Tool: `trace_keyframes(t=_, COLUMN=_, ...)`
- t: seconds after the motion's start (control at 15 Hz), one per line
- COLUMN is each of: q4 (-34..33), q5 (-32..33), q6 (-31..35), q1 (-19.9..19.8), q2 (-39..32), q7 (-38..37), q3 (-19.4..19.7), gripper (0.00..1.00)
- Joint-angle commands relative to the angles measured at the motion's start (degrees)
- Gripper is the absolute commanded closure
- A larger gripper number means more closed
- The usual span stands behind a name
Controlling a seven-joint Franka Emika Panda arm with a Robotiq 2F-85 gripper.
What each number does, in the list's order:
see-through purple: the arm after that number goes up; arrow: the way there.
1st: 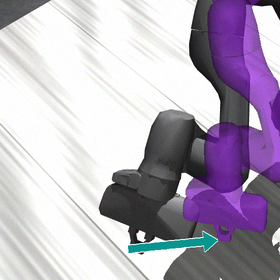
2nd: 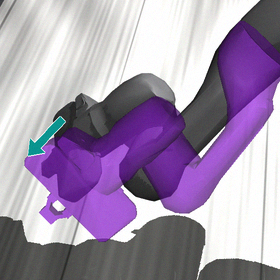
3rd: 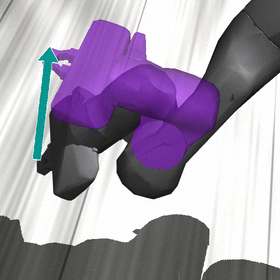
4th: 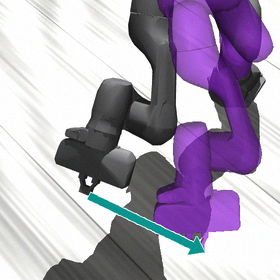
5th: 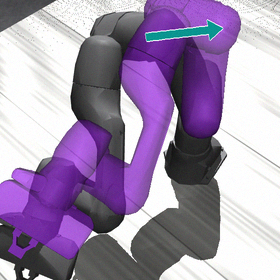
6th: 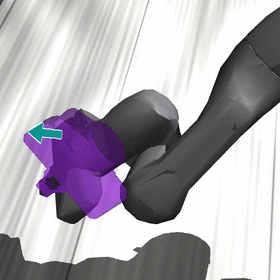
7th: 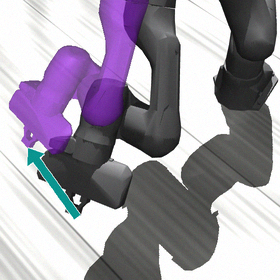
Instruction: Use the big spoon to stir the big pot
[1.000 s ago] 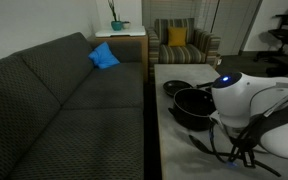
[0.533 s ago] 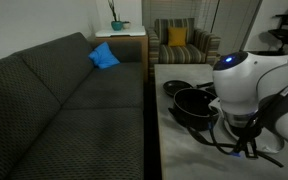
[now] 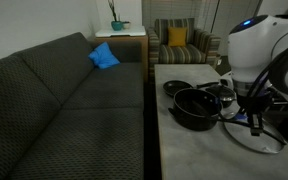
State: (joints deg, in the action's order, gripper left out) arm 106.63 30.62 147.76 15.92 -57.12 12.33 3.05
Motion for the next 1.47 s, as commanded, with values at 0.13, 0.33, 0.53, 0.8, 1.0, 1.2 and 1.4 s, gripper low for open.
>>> trace_keyframes(t=0.13, q4=-2.84, q5=-4.98, q6=-8.03, q1=-7.43, q2=3.79, q7=8.46, q3=-4.37, gripper=0.93)
trace_keyframes(t=0.33, q4=-10.85, q5=-6.1, q6=-21.05, q1=-7.43, q2=2.21, q7=14.16, q3=-5.95, gripper=0.93)
trace_keyframes(t=0.53, q4=-21.55, q5=-6.26, q6=-35.13, q1=-4.71, q2=-2.24, q7=18.9, q3=-5.14, gripper=0.93)
trace_keyframes(t=0.8, q4=-35.14, q5=-3.04, q6=-45.97, q1=-2.87, q2=-10.12, q7=18.16, q3=-5.09, gripper=0.93)
trace_keyframes(t=1.0, q4=-41.69, q5=-2.68, q6=-41.43, q1=-1.87, q2=-16.62, q7=14.31, q3=-4.93, gripper=0.93)
trace_keyframes(t=1.2, q4=-49.38, q5=-2.96, q6=-39.39, q1=0.48, q2=-23.72, q7=7.21, q3=-2.9, gripper=0.93)
trace_keyframes(t=1.4, q4=-54.48, q5=-2.88, q6=-40.38, q1=2.85, q2=-28.28, q7=1.27, q3=-0.01, gripper=0.93)
